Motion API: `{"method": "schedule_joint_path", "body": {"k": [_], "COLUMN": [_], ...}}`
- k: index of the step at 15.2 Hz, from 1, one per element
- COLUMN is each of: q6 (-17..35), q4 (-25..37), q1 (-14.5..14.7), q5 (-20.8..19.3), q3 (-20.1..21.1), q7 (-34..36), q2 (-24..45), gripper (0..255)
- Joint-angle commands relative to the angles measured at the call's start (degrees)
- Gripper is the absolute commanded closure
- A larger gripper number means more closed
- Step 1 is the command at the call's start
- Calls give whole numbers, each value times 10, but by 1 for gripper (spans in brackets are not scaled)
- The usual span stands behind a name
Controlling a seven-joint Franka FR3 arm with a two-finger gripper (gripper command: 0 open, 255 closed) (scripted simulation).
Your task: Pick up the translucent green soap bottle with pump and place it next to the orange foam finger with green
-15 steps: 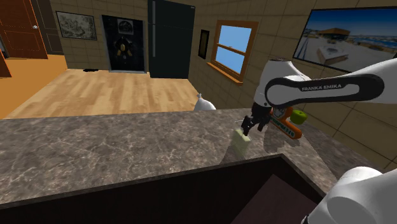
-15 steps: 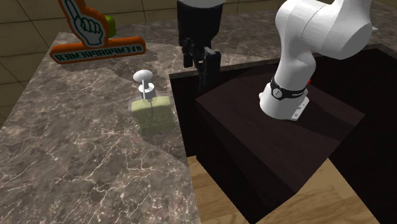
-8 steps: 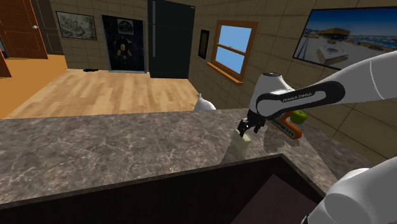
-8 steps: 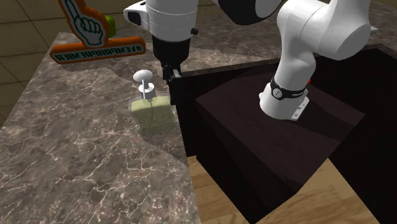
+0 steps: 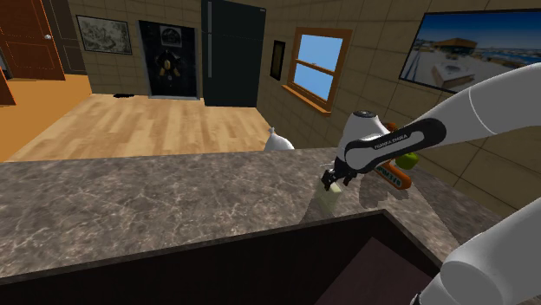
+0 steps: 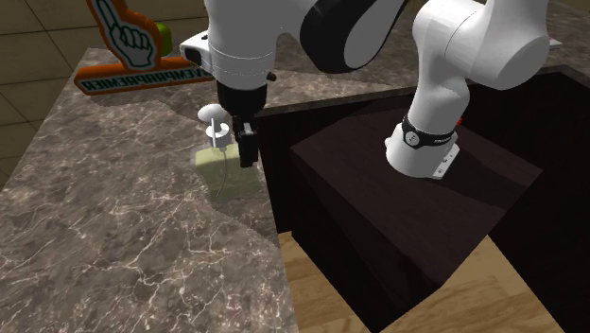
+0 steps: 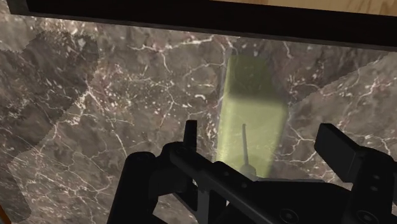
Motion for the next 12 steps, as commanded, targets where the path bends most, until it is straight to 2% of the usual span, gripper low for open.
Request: {"method": "schedule_joint_path", "body": {"k": [1, 9, 10, 12], "q6": [22, 22, 22, 22], "q4": [-4, -4, -4, -4], "q1": [-2, -2, -2, -2], "q5": [-5, -5, -5, -5], "q3": [0, 0, 0, 0], "q7": [4, 4, 4, 5], "q2": [18, 18, 18, 18], "gripper": [0, 0, 255, 255]}}
